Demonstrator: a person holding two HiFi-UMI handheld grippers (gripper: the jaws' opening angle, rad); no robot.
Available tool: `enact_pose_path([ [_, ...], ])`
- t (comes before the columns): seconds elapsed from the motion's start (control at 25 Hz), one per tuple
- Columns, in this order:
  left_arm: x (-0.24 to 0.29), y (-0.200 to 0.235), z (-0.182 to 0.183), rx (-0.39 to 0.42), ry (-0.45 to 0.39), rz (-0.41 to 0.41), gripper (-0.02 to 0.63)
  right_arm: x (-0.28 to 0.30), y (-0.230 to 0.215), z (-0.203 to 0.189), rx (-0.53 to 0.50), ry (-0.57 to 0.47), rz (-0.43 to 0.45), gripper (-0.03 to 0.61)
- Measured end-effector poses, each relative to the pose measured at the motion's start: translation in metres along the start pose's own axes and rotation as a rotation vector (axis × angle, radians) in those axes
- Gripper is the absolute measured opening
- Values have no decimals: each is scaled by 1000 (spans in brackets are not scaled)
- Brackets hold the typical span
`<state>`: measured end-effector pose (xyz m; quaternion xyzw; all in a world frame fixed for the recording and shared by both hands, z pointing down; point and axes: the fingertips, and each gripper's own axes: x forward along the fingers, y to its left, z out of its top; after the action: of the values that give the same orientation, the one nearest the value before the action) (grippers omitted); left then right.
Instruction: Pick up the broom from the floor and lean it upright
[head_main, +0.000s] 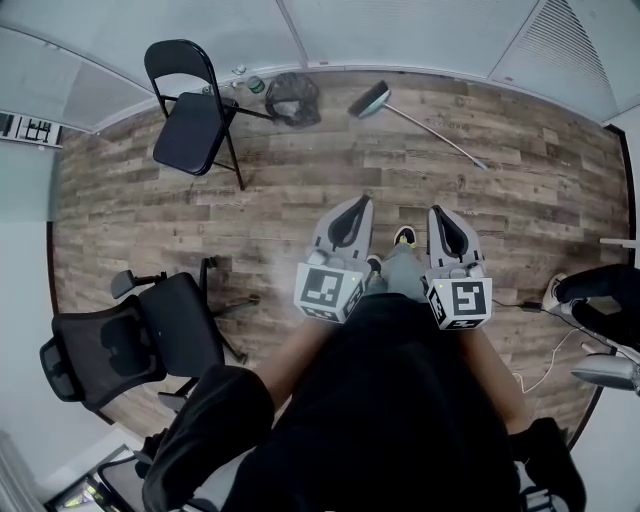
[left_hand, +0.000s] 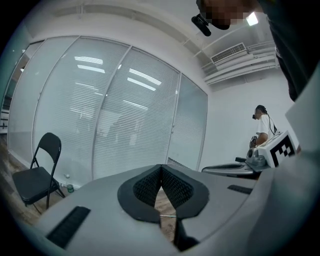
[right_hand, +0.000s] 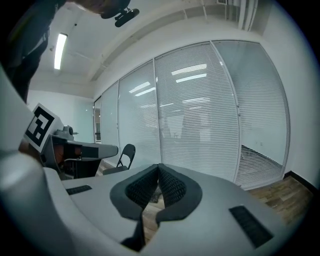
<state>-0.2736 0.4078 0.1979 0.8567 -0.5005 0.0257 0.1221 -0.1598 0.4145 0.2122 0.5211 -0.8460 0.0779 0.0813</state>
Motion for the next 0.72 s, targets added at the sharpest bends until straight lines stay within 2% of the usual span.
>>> enact_pose_path([
  [0.36, 72, -2, 23, 45, 15, -24, 20, 34, -66, 14, 29, -7, -40, 14],
  [0.72, 129, -17, 32, 78, 35, -21, 20, 57, -121, 14, 79, -15, -37, 14],
])
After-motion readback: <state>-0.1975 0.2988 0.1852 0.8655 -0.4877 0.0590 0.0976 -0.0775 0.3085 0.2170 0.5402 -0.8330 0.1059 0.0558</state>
